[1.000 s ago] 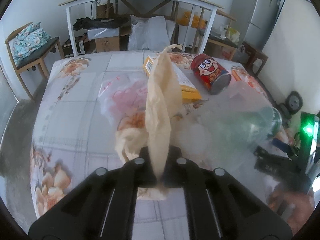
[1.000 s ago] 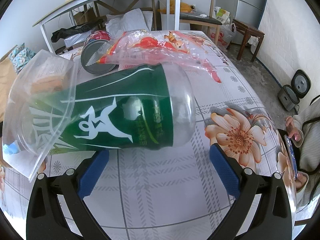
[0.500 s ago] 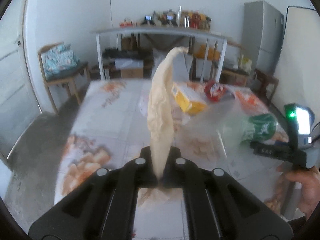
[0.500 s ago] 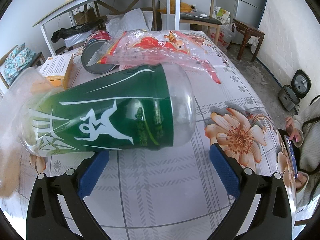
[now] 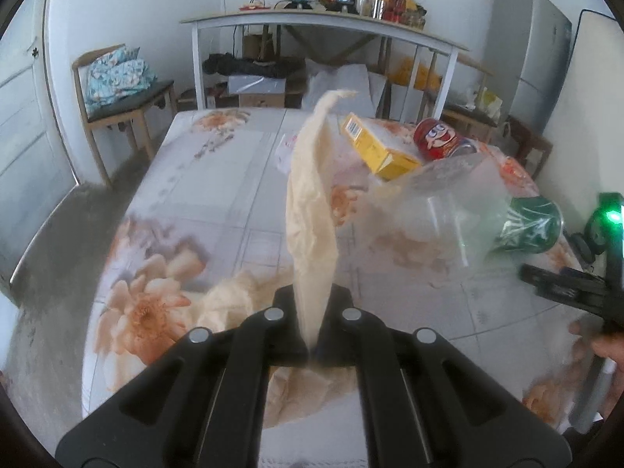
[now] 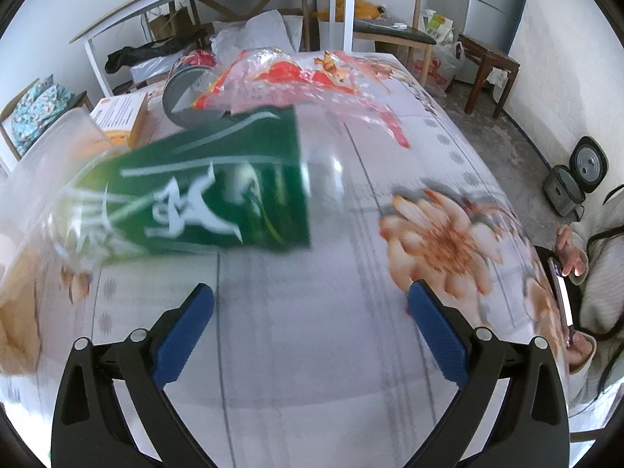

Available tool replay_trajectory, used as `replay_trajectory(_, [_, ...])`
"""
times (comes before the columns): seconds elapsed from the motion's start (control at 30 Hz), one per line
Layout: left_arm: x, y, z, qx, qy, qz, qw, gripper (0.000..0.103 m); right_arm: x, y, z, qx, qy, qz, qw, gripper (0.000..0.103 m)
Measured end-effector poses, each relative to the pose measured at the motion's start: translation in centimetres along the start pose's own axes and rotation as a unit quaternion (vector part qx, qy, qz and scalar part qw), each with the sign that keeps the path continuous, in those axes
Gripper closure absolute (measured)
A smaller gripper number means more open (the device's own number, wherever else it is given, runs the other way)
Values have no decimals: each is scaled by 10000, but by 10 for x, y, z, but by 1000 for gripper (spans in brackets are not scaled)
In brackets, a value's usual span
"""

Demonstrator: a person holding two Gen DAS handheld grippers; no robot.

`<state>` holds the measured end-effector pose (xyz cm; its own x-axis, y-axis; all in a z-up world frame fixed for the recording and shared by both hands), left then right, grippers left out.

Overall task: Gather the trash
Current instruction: 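Lift the tan paper with the left tool while the right tool reaches toward the clear snack bag, then close the right tool on the clear snack bag with red print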

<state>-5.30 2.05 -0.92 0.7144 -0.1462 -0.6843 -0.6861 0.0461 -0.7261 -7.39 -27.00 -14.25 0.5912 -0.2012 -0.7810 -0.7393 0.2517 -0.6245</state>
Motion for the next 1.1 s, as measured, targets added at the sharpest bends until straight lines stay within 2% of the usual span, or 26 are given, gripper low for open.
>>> replay_trajectory(0.17, [4, 5, -1, 12, 66, 130, 9999, 102, -32, -5, -25, 138, -260, -245, 9993, 6])
replay_trajectory(0.27, [6, 6, -1, -6, 93, 162, 9998, 102, -49, -32, -43, 390, -330, -487, 9975, 6])
replay_trajectory(0.33, [7, 7, -1, -43, 132, 201, 9997, 102, -52, -56, -49, 571, -491, -474, 9960, 6])
replay_trajectory(0.4, [8, 8, -2, -34, 162, 224, 9996, 102, -48, -82, -51, 684, -764, -443, 9937, 6])
replay_trajectory(0.5, [8, 9, -4, -2, 200, 245, 9995, 102, -32, -116, -52, 728, -935, -314, 9925, 6])
replay_trajectory(0.6, [10, 10, -5, -21, 248, 292, 9993, 102, -7, -147, -47, 811, -1094, -69, 9907, 6])
replay_trajectory(0.67, [12, 10, -5, -49, 303, 318, 9990, 102, 11, -160, -34, 643, -1161, 187, 9910, 6])
replay_trajectory(0.8, [13, 10, -6, -75, 359, 348, 9987, 102, 32, -168, -6, -111, -788, 384, 9961, 6])
replay_trajectory(0.87, [14, 11, -8, -78, 407, 370, 9985, 102, 42, -163, 12, -452, -780, 564, 9943, 6])
replay_trajectory(1.0, [12, 11, -8, -92, 443, 360, 9983, 102, 60, -152, 20, -745, -660, 839, 9915, 6])
replay_trajectory(1.1, [12, 11, -6, -122, 460, 357, 9982, 102, 74, -143, 9, -581, -632, 1098, 9902, 6])
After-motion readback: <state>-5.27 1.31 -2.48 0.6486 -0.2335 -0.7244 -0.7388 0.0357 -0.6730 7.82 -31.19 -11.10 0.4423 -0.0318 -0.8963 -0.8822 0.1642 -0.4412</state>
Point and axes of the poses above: each gripper's, at about its wrist camera, not at the fingertips, and x roughly the way its jaws point, z to its left, y to its underside, the point moved 8 cm from there along x, roughly the way its jaws point, and after that the axes turned 2 degrees about x, right-handed, at the moved point
